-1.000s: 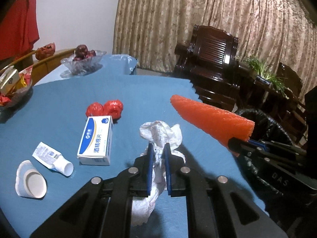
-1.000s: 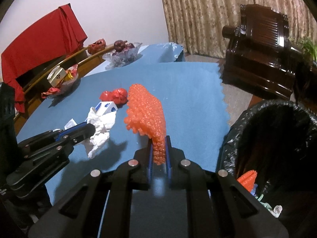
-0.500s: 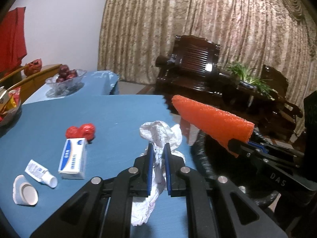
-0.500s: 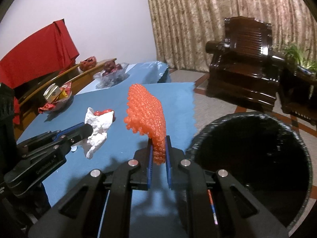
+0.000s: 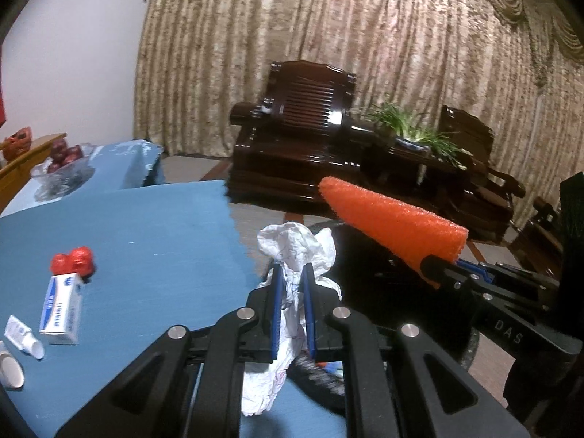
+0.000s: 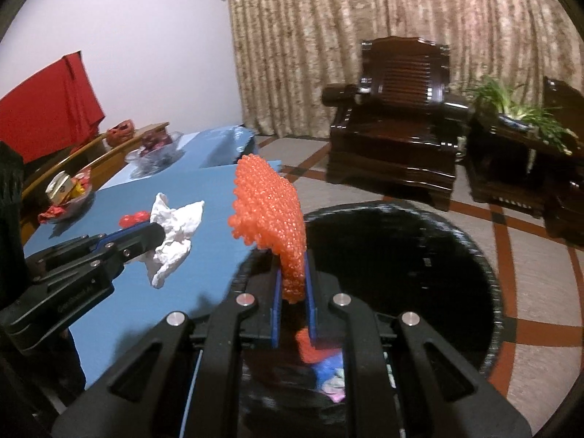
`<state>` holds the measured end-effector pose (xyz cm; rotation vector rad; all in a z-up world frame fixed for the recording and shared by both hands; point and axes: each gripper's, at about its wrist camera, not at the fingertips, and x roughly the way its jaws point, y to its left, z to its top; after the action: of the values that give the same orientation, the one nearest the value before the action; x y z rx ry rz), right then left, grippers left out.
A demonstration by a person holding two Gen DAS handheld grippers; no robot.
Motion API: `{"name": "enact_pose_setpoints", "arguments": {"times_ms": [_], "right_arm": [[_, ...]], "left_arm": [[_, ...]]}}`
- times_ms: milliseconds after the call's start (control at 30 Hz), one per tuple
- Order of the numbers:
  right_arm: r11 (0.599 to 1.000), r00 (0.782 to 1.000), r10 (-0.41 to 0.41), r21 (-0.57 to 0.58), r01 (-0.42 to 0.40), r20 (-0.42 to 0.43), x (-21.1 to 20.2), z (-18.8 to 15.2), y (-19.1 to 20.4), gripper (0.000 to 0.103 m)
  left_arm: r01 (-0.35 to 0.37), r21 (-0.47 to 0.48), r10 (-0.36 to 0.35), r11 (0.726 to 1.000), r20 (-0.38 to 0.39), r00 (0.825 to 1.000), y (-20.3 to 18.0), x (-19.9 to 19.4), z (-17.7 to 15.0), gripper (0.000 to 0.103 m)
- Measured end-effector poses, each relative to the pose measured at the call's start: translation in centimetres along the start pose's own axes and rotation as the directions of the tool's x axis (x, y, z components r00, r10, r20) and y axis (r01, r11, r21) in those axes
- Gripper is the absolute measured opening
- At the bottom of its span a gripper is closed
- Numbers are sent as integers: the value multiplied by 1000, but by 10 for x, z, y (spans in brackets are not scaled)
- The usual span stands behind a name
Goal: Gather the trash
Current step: 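Carry the tissue and orange sleeve over the bin and open both grippers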
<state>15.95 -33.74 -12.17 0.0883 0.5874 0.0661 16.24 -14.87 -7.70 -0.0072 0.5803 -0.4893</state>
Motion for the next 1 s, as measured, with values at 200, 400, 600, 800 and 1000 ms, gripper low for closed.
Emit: {"name": "enact_pose_setpoints", "arguments": {"times_ms": [200, 400, 600, 800, 1000], "right_arm": [[998, 998, -57, 40, 57, -8, -3, -12, -34, 10], [992, 995, -97, 77, 99, -30, 1, -26, -59, 10], [987, 990, -128, 94, 133, -61, 9, -36, -79, 13], [982, 984, -149, 103, 160, -100, 18, -48, -87, 28], [979, 984, -161, 112, 169, -75, 9, -51, -82, 84]], "left_arm": [[37, 37, -36, 999, -16, 999, -30, 22, 4, 11], [58, 61, -55, 996, -36, 998, -56, 46, 6, 11], [102, 56, -97, 993, -82, 992, -71, 69, 4, 13], [135, 36, -131, 990, -105, 986, -71, 75, 0, 45], [121, 31, -118, 992, -86, 989, -58, 61, -1, 59]]}}
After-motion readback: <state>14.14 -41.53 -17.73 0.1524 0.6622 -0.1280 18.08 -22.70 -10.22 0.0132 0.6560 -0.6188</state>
